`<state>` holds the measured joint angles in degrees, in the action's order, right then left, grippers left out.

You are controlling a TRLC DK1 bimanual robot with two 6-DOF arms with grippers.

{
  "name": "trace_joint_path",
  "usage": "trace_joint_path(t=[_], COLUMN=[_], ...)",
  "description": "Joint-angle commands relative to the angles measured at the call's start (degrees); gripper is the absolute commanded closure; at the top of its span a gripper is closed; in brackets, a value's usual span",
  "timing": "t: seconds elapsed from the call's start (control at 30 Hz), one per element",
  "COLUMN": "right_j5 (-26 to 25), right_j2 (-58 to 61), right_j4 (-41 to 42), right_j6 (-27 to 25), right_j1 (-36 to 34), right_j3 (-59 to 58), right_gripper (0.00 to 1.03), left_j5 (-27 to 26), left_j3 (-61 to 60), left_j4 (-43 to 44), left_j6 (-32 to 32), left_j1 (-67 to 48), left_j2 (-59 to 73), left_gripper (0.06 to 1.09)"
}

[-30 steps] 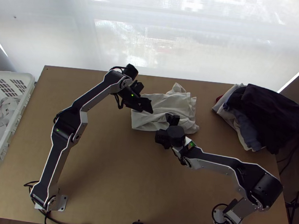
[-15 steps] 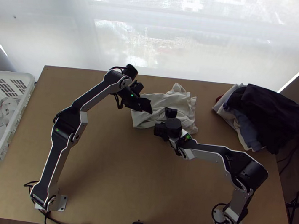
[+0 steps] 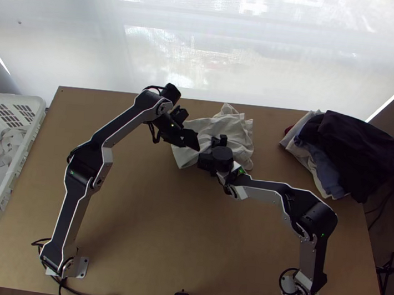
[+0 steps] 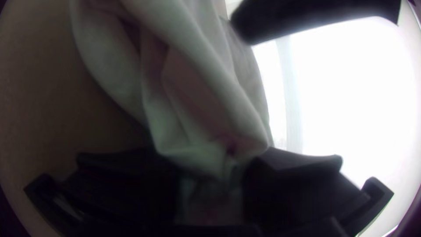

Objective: Fold the t-shirt

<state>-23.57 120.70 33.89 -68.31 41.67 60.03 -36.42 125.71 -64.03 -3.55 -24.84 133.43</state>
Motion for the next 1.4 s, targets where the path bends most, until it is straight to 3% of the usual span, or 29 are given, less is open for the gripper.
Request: trace_joint_path(t=[0.0, 0.5, 1.0, 1.37], right_j5=[0.19, -2.09, -3.50, -3.67], right_j2=[0.06, -19.10, -33.96, -43.71], right_j4=[-2.78, -7.87, -10.42, -17.72], right_j6=[-0.15, 8.72, 6.26, 5.38], right_j1=[-0.36, 1.22, -1.94, -11.61], right_j3=[0.09, -4.13, -5.45, 2.90], right_gripper=[0.99, 1.00, 1.00, 1.00], left_j5=[-0.40, 3.47, 3.55, 5.14], left_j3=[-0.20, -0.11, -8.99, -17.34], left_j4=[-1.45, -1.54, -3.82, -2.50], left_j6=[0.39, -1.99, -3.83, -4.01], left_j1=[0.93, 11.48, 18.69, 22.47], left_j2=[-5.72, -28.31, -45.62, -54.50], left_gripper=[0.11, 0.11, 0.11, 0.11])
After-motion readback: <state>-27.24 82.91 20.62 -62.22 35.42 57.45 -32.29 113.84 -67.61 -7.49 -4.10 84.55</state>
